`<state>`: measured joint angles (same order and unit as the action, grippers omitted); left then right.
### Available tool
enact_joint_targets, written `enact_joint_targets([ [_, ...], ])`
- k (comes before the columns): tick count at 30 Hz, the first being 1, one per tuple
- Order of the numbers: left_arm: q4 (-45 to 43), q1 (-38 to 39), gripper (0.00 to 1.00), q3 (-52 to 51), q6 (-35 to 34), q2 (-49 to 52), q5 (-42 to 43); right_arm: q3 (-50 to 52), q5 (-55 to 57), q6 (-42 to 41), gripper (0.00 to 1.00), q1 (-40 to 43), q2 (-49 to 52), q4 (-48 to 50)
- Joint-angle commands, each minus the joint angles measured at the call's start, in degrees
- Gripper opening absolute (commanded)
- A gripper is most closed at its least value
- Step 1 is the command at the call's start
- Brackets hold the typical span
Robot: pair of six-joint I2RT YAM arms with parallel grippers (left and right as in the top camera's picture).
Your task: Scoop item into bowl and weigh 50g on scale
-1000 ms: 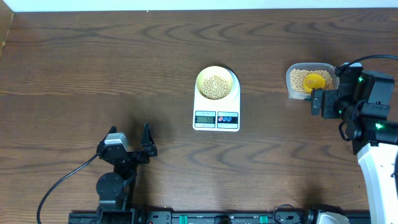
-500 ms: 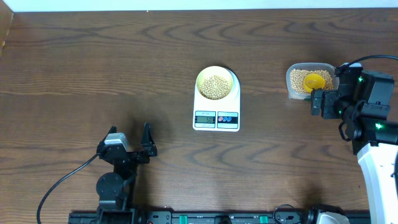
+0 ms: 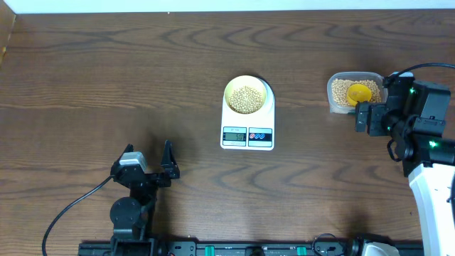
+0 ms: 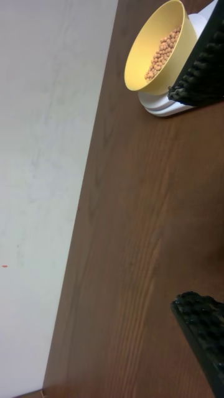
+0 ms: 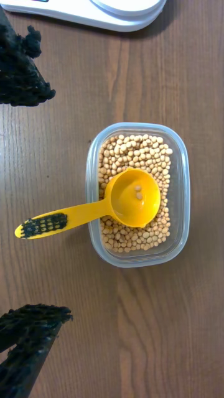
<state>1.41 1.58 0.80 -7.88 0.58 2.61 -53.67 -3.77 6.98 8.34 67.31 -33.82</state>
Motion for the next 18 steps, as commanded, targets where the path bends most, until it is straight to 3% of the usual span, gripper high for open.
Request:
enact_joint_targets([
  [1,2.67,-0.28,0.97,-0.57,0.28,-0.35,-1.81,-1.01,0.42,0.81,0.99,-0.17,-0.44,-0.13],
  [18,2.67,-0.28,0.98,-0.57,0.28,-0.35,-1.81,-0.37,0.17,0.79,0.99,-0.17,-1.27,-2.16],
])
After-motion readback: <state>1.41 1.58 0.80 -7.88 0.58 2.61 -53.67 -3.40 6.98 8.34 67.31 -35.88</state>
